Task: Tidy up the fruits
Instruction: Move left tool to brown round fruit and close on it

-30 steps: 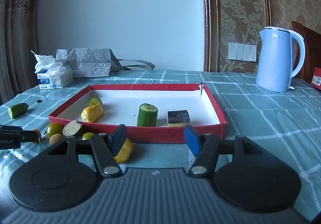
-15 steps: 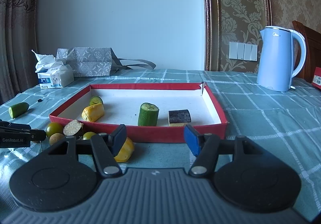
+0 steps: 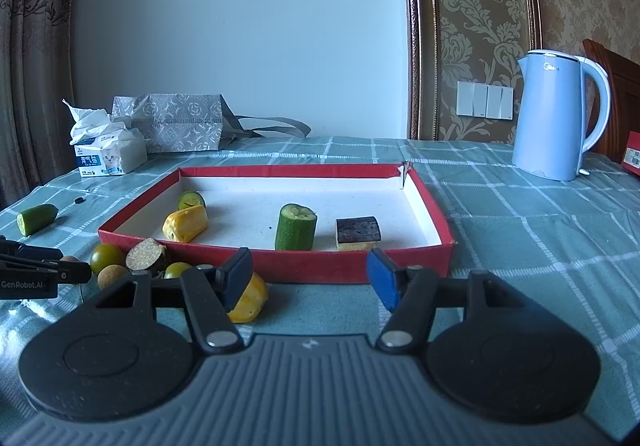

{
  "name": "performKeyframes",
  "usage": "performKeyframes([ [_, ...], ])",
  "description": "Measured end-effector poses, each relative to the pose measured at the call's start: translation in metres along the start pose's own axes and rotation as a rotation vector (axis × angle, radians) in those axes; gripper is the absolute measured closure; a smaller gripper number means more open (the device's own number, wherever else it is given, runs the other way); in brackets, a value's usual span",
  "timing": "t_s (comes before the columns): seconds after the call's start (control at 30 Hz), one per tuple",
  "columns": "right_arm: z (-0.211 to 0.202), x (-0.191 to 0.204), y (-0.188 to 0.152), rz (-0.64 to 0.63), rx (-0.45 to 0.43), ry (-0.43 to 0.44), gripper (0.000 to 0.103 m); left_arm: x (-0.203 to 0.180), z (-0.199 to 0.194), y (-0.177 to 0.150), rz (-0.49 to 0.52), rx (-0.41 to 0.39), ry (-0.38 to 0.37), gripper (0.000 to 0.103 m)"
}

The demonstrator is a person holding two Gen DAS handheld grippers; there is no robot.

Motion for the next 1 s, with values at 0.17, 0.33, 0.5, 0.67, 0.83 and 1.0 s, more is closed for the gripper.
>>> performKeyframes([
  [0.17, 0.001, 0.000, 0.000, -0.002, 0.002, 0.001, 0.042, 0.000, 0.002, 0.001, 0.024, -0.001, -0.015, 0.061],
  [0.33, 0.000, -0.001, 0.000, 0.001, 0.002, -0.003, 0.042, 0.004, 0.004, 0.001, 0.028, 0.008, -0.043, 0.063],
  [0.5, 0.000, -0.001, 0.000, 0.001, 0.002, -0.003, 0.042, 0.000, 0.004, -0.001, 0.043, 0.003, -0.050, 0.071],
  [0.67, 0.001, -0.002, 0.000, 0.006, 0.001, -0.004, 0.042, -0.006, 0.000, -0.002, 0.047, -0.015, -0.027, 0.072],
  [0.83, 0.001, -0.002, 0.000, 0.009, 0.000, -0.006, 0.042, -0.012, -0.006, -0.001, 0.036, -0.036, -0.019, 0.072],
  [1.0, 0.002, -0.004, 0.001, 0.012, -0.001, -0.021, 0.042, -0.022, -0.025, 0.004, 0.012, -0.076, -0.058, 0.072],
])
Point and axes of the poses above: each gripper's, at about its wrist camera, not at the fingertips, and z roughly the way its jaws point, x to its left, y to its top, the point moved 2 cm from there along z, roughly the way its jaws point, and after that the axes turned 6 degrees about -x, right-handed, at the moved point
